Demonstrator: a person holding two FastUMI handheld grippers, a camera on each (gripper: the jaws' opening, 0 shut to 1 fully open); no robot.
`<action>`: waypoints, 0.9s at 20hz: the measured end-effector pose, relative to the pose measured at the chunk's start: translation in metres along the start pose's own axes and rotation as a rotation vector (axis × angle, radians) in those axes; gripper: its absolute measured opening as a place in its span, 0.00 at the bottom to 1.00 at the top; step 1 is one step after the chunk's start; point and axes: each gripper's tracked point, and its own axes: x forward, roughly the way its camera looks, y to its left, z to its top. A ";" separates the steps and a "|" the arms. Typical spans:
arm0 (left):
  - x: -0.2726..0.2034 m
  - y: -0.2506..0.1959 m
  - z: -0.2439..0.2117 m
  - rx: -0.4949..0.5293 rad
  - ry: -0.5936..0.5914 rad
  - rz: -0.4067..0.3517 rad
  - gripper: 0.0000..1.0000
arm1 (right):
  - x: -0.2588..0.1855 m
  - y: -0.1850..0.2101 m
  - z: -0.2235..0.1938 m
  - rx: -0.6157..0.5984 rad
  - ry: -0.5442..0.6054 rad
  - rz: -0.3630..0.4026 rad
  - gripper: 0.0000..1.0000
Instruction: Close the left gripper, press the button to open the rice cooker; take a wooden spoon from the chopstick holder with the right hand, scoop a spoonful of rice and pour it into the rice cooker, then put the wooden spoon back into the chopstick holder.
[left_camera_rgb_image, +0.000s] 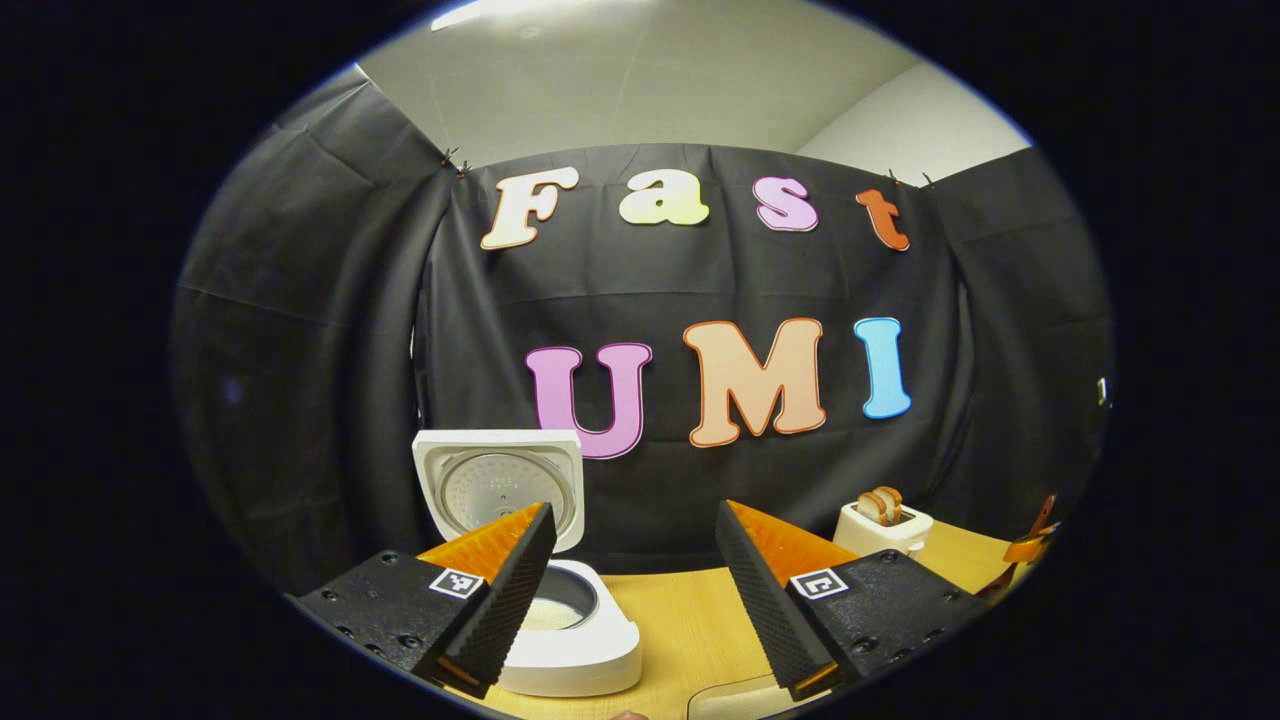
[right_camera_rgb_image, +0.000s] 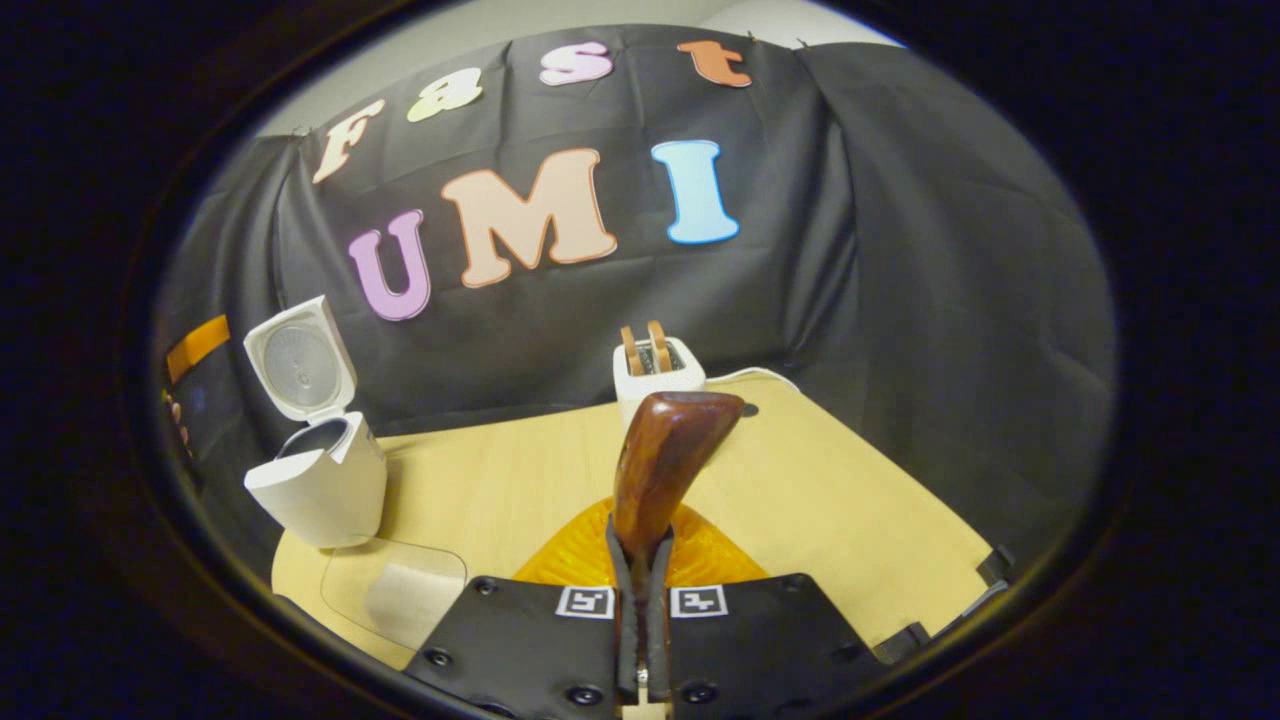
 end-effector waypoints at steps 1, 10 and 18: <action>-0.001 0.001 0.000 0.003 0.000 0.001 0.95 | 0.002 -0.002 -0.007 -0.002 0.004 -0.007 0.08; -0.008 0.008 0.002 0.009 0.004 0.018 0.95 | 0.013 -0.021 -0.055 0.054 0.064 -0.064 0.05; -0.012 0.007 0.008 0.014 -0.011 0.015 0.95 | 0.012 -0.025 -0.081 0.101 0.085 -0.097 0.15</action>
